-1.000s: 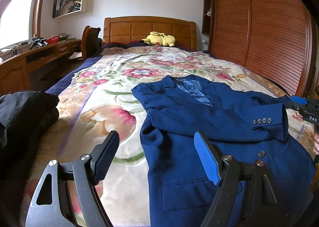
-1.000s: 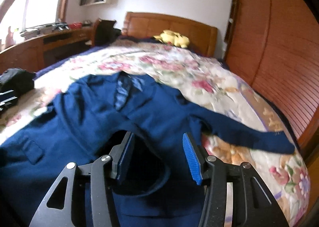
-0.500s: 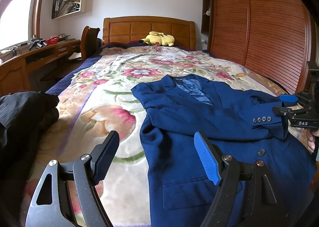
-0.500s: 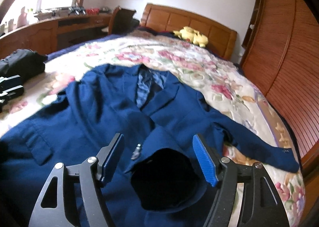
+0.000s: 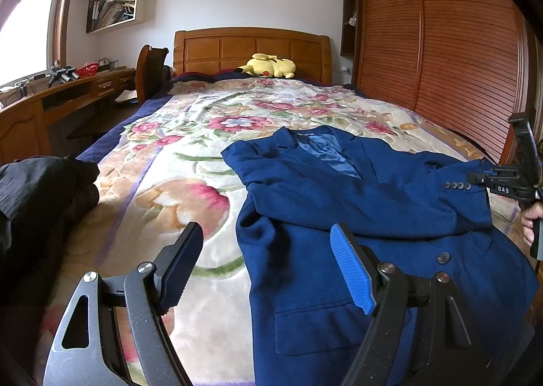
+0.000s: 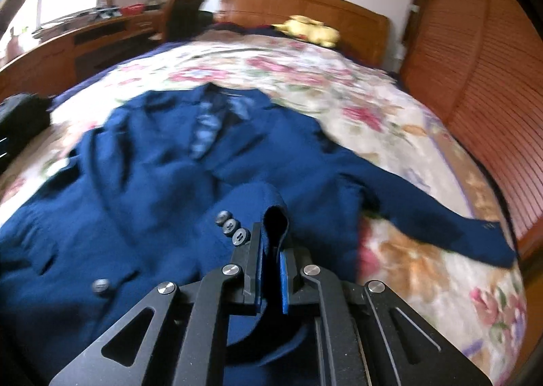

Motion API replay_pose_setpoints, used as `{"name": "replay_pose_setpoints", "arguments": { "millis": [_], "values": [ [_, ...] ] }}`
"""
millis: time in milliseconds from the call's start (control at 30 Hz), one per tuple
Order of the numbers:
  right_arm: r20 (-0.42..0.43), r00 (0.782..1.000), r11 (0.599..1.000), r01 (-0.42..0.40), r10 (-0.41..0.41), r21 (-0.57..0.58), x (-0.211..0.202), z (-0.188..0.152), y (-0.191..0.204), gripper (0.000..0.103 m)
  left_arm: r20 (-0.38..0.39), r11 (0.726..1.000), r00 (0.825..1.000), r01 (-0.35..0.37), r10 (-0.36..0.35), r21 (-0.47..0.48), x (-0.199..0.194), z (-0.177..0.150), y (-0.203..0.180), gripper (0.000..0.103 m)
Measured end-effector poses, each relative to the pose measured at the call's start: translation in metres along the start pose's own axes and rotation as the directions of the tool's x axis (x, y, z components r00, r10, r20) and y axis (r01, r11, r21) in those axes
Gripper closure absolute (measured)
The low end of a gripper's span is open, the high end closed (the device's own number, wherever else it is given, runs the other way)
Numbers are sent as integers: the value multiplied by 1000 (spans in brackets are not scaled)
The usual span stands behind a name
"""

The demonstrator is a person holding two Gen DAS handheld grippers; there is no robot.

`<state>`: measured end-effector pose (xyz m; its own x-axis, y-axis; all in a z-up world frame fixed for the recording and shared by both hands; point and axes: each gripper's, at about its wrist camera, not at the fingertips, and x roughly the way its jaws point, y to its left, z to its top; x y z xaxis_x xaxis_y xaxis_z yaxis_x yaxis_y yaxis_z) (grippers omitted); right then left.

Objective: Fold large clothes

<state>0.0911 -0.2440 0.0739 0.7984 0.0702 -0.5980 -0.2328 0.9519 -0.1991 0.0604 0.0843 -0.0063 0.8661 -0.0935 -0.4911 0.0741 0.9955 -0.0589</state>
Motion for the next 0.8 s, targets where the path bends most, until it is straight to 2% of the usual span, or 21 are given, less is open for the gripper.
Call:
{"name": "replay_pose_setpoints", "arguments": {
  "millis": [67,100,133,200,267,467,600,800],
  "values": [
    [-48,996,997,77,-76,25,6,-1,-12,95,0,1000,1000,1,-1,3,0,0,-3,25],
    [-56,994,994,99,-97,37,7,-1,-18,89,2,1000,1000,3,-3,4,0,1,-4,25],
    [-63,993,993,108,-105,48,8,-2,-22,83,2,1000,1000,6,-6,4,0,1,-4,25],
    [-53,988,987,145,-142,63,4,-3,-27,55,11,1000,1000,17,-17,7,-3,3,-8,25],
    [-18,991,989,131,-130,75,-4,-3,-28,47,21,1000,999,25,-25,16,-7,4,-12,25],
    [35,998,997,43,-45,59,-13,-20,-17,45,34,997,997,67,-68,37,-11,9,-30,25],
    [18,1000,1000,-6,6,21,-10,-30,-12,45,36,994,994,98,-100,50,-8,13,-43,25],
    [-15,999,999,-39,39,12,-1,-39,-18,45,26,986,987,156,-157,52,4,19,-69,25]
  ]
}}
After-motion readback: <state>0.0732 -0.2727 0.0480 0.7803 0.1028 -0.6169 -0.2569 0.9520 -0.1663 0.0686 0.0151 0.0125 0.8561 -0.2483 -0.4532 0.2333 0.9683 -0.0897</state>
